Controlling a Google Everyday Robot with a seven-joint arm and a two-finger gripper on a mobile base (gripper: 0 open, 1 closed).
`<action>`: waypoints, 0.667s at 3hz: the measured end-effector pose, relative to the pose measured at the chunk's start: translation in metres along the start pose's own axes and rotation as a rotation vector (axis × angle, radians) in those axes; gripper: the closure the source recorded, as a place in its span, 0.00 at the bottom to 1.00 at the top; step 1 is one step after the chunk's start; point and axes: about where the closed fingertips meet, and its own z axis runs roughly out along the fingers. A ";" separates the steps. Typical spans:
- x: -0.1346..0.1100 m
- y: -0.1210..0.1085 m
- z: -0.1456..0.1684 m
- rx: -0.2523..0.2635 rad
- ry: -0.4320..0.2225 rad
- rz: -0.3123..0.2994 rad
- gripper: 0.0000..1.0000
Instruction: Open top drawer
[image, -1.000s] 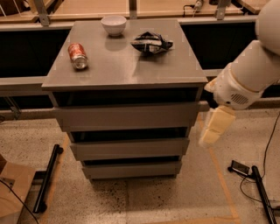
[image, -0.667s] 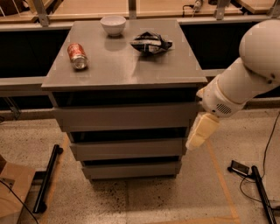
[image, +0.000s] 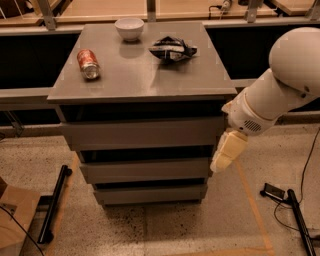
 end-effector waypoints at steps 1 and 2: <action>-0.004 0.000 0.026 -0.032 -0.021 0.007 0.00; -0.015 -0.016 0.052 -0.037 -0.048 -0.021 0.00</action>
Offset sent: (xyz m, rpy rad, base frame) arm 0.0631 0.0400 -0.0640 0.0785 -0.0090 0.0791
